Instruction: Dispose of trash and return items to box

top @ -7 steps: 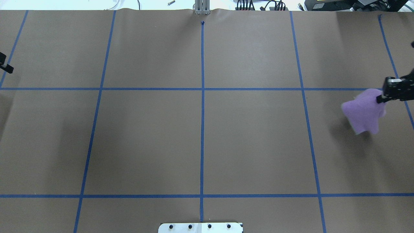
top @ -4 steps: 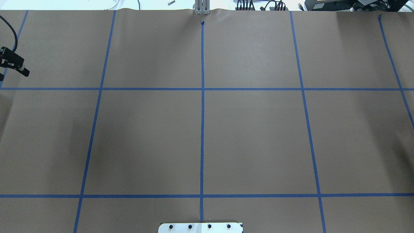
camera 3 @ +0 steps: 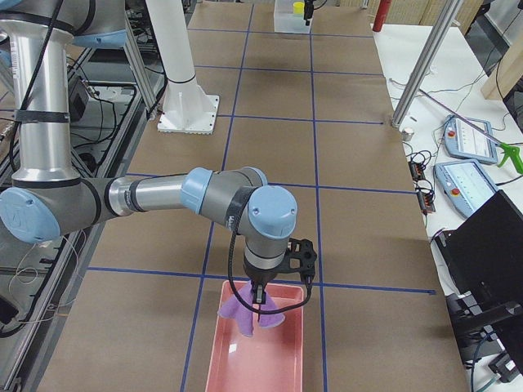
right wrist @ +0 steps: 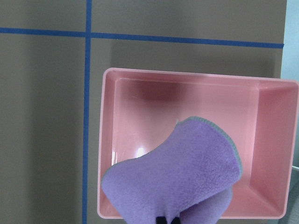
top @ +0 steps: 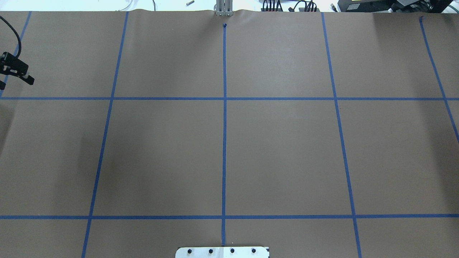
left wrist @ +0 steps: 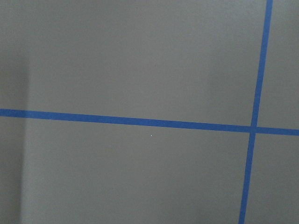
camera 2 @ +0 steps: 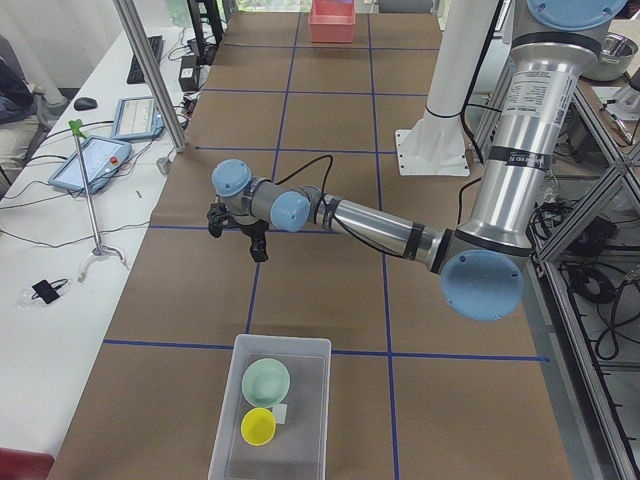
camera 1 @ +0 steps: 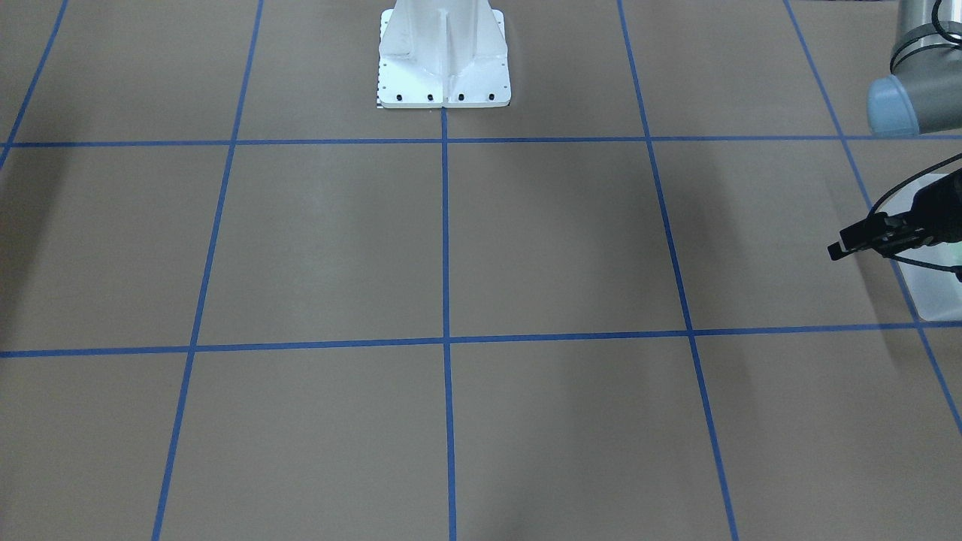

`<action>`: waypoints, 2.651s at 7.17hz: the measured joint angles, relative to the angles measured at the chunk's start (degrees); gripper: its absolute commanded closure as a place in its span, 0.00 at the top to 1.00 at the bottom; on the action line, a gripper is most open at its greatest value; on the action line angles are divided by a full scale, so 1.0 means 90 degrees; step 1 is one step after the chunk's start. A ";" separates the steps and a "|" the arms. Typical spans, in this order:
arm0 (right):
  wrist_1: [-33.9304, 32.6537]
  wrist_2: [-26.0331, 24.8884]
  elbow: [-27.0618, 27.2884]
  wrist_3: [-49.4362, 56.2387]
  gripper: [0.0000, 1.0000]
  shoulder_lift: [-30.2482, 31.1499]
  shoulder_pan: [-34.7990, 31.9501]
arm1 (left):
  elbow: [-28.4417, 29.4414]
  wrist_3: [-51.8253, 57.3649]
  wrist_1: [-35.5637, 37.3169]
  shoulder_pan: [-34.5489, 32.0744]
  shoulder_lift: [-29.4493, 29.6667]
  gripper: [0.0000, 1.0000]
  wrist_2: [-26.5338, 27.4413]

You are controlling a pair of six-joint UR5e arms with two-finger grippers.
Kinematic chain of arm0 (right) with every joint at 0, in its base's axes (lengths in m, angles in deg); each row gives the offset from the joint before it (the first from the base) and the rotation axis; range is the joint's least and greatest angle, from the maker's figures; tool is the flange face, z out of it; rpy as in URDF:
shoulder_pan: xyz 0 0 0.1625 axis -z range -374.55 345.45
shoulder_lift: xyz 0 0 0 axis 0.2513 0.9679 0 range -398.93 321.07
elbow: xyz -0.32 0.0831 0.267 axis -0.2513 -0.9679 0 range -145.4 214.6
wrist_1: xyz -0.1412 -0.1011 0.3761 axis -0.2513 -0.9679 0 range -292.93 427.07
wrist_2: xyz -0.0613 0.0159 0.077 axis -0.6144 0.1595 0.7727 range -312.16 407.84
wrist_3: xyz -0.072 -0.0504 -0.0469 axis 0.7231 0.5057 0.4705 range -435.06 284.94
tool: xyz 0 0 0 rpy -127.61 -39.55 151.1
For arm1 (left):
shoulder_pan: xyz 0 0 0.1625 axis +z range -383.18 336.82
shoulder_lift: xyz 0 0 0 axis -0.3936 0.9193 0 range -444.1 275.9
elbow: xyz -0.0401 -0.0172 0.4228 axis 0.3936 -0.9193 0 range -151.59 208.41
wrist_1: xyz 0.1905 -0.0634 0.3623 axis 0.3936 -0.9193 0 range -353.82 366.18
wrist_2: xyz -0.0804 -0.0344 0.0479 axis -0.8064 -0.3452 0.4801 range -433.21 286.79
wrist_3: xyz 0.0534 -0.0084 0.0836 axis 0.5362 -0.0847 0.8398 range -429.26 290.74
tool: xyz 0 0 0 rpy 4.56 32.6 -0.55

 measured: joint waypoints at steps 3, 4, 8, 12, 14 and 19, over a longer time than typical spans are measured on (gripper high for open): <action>0.1073 0.0056 -0.1037 -0.0007 1.00 0.0025 -0.0024 | -0.0065 -0.0140 -0.0211 0.0000 -0.0086 0.97 0.0009; 0.1139 0.0113 -0.1110 -0.0021 1.00 0.0033 -0.0023 | -0.0082 -0.0139 -0.0227 -0.0001 -0.0100 0.97 0.0017; 0.1645 0.0638 -0.1092 -0.1008 1.00 -0.0258 0.0738 | -0.0108 0.1405 -0.0332 -0.0282 -0.0396 0.97 0.0632; 0.2534 0.0867 -0.1138 -0.2153 1.00 -0.0319 0.1610 | -0.0096 0.3163 -0.0265 -0.1741 -0.1171 0.97 0.0607; 0.2560 0.0982 -0.1142 -0.2214 1.00 -0.0322 0.1689 | -0.0416 0.3220 -0.0251 -0.2191 -0.1773 0.97 0.0313; 0.2577 0.0974 -0.1108 -0.2232 1.00 -0.0432 0.1741 | -0.1116 0.3953 -0.0050 -0.2533 -0.2557 0.97 0.0774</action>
